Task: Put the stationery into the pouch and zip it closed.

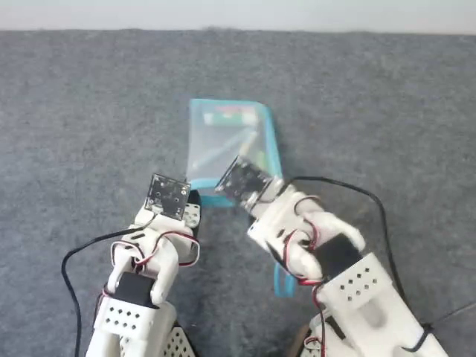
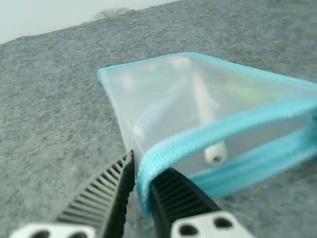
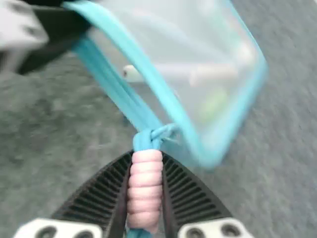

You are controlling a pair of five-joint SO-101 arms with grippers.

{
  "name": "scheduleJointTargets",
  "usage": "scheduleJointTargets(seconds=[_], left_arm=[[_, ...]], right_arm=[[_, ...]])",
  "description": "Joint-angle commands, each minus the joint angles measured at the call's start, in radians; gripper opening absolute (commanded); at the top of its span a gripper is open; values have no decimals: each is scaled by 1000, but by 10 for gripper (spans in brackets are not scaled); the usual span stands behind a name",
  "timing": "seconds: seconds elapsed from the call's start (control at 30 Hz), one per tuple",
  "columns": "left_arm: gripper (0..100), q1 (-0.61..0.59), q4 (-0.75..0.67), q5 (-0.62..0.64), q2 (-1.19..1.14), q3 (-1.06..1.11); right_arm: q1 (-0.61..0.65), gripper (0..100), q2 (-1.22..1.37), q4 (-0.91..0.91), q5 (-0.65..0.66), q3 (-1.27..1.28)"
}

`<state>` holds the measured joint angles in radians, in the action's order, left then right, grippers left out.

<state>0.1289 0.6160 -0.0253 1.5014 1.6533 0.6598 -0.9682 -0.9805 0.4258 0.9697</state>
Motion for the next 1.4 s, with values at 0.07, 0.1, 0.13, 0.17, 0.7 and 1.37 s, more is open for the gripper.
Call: scheduleJointTargets(seconds=[0.07, 0.1, 0.13, 0.17, 0.7, 1.37], left_arm=[[12, 32, -18, 2, -3, -59], [12, 32, -18, 3, -5, -61], [12, 32, -18, 3, -5, -61], [12, 32, -18, 3, -5, -61], [12, 34, -18, 3, -5, -62], [12, -209, -38, 117, -5, -119]], right_arm=[[119, 6, -58, -114, 0, -132], [157, 6, -58, -140, 3, -150], [200, 6, -58, -159, 12, -161], [239, 6, -58, -168, 20, -163], [536, 6, -58, -186, 100, -178], [509, 347, -56, -349, 51, -196]])
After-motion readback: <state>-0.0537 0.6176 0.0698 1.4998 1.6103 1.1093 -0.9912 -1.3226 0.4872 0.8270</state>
